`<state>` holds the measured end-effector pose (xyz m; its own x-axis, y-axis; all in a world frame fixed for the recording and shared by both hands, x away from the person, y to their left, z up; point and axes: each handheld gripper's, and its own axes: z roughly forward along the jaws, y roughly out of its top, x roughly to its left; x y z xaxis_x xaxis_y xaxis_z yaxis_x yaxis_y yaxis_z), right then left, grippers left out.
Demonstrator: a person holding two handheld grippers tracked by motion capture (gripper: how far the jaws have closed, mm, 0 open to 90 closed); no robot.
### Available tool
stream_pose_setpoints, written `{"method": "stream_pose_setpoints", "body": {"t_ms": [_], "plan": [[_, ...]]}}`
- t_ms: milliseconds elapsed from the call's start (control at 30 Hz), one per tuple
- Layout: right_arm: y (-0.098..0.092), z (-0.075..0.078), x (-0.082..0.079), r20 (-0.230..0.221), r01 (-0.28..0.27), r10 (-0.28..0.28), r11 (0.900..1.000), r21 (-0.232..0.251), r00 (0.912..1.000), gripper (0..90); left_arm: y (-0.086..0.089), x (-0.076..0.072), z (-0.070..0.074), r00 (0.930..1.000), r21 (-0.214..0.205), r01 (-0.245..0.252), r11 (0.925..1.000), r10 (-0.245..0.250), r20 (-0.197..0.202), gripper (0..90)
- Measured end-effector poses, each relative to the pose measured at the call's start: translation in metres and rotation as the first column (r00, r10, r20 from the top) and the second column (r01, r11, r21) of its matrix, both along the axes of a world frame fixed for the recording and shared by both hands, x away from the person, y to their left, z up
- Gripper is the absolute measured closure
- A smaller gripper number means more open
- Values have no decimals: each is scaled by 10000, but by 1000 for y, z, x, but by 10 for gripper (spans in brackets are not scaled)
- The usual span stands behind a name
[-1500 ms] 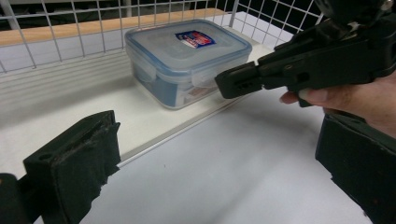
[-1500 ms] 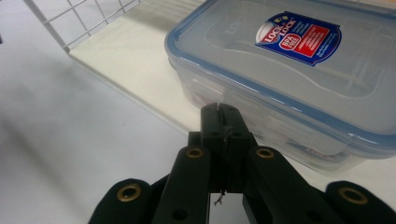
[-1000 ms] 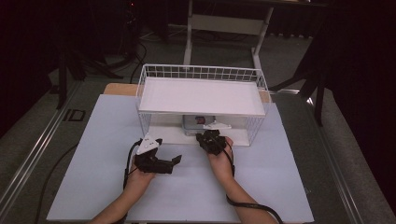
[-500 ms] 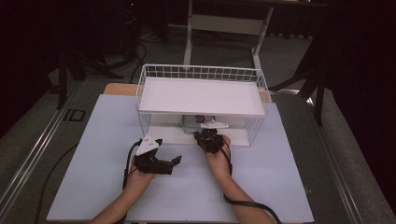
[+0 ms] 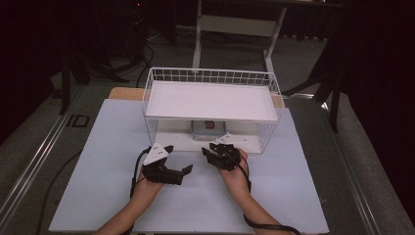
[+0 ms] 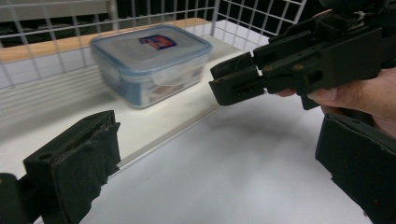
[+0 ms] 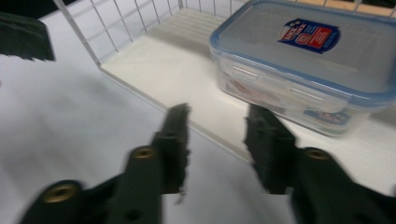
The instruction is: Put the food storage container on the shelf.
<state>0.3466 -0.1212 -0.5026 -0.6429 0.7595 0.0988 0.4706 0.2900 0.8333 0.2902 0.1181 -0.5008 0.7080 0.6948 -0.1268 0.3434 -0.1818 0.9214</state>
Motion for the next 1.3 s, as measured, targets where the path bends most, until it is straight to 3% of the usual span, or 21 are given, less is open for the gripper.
{"method": "stream_pose_setpoints", "body": {"t_ms": [133, 200, 333, 467, 633, 1000, 1300], "plan": [[-11, 1, -7, 48, 59, -61, 9997, 234, 10000, 403, -9, -4, 9, 9995, 313, 257, 9992, -262, 161, 7], [-18, 4, -10, 18, 14, -15, 9992, 403, 10000, 298, -10, -5, 14, 9991, 143, 371, 9992, -374, 201, 6], [-31, 9, -16, 148, -200, 191, 9980, 608, 9997, 185, -12, -7, 24, 9982, 17, 573, 9984, -573, 148, 6], [-41, 15, -20, 221, -206, 186, 9956, 914, 9996, 149, -9, -10, 30, 9979, 37, 615, 9981, -616, 204, 6], [-50, 19, -30, 319, -543, 522, 9962, 680, 9981, 144, -6, -14, 32, 9975, 68, 670, 9977, -671, 210, 6], [-83, 22, -52, 336, -845, 818, 9926, 870, 9961, 147, 21, -28, 24, 9981, 77, 609, 9981, -608, -133, 6], [-106, 28, -68, 639, -822, 783, 9947, 609, 9949, 148, 38, -35, 17, 9986, 147, 427, 9990, -423, -306, 7]]}}
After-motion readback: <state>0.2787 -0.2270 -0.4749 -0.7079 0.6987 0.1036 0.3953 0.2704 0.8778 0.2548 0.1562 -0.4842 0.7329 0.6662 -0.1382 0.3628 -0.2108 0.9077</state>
